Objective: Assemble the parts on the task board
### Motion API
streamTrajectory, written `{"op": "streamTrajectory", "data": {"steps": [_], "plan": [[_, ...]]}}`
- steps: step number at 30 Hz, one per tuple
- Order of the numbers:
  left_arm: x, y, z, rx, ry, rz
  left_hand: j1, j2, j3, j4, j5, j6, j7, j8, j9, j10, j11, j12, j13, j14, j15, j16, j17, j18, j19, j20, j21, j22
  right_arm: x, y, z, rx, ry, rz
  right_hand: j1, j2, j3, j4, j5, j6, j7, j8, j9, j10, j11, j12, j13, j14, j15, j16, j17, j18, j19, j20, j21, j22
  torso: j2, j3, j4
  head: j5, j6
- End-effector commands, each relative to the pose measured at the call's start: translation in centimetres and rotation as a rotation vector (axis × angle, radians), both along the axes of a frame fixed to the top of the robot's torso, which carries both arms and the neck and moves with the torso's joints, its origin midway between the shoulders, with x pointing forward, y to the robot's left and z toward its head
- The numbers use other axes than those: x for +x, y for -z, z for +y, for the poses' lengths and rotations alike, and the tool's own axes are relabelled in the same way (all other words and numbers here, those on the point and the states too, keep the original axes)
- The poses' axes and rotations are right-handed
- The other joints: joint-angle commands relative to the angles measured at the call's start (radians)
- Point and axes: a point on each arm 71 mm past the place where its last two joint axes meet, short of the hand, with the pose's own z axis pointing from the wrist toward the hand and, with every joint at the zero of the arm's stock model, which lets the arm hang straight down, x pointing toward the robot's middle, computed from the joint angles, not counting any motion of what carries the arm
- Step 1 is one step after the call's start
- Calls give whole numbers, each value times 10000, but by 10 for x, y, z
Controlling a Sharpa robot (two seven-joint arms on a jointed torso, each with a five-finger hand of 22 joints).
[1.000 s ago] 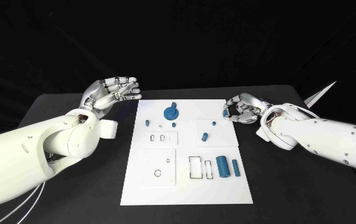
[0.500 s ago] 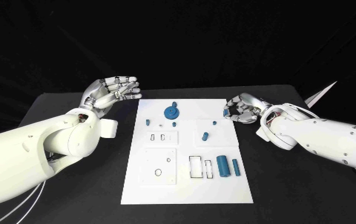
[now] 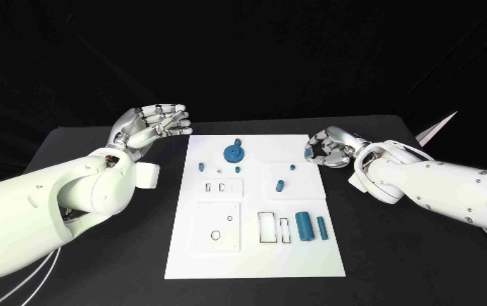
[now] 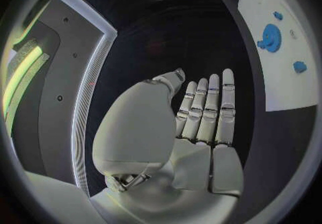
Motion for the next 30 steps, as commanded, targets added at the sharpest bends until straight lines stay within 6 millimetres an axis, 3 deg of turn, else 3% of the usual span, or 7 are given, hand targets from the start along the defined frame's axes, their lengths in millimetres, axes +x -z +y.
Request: {"op": "streamTrajectory", "data": {"steps": [1,7,16,30], "plan": [[0,-1,-1,-24,37,-20,-184,-171,29,18,-17,-140,192,-116,94,-92,77,-74,90,-77,-31,-121,175,100,19,-4,149,139,0,0,1,-14,4,6,-184,219,439,-22,-147,110,3,233,-32,163,-91,139,1811,1043,-95,137,2792,-254,867,-120,38,2467,-5,1,0,-9,-20],[0,-1,-1,-20,32,-15,-189,-174,30,14,-18,-143,198,-118,94,-96,78,-75,90,-77,-30,-125,179,100,18,-4,151,139,0,0,1,-6,51,-52,-264,393,668,-81,-97,332,-112,455,35,243,-185,203,1869,1043,-174,137,2792,-265,890,-186,75,2496,-6,6,-4,-6,-20],[0,-1,0,-17,26,-11,-189,-174,30,14,-18,-143,198,-118,94,-96,78,-75,90,-77,-30,-125,179,100,18,-4,151,139,1,-2,1,70,247,-418,-438,668,907,-258,-16,622,-391,1053,314,460,-426,386,2046,1043,-401,137,2792,-285,935,-389,148,2553,-2,2,-3,-14,-18],[0,-1,1,-7,17,7,-189,-174,30,14,-18,-143,198,-118,94,-96,78,-75,90,-77,-30,-125,179,100,18,-4,151,139,-5,-7,16,310,435,-454,-577,731,1031,-349,235,383,-369,1210,414,480,-435,392,2063,1043,-420,137,2792,-302,967,-442,203,2593,-31,-7,-22,38,-50]]}}
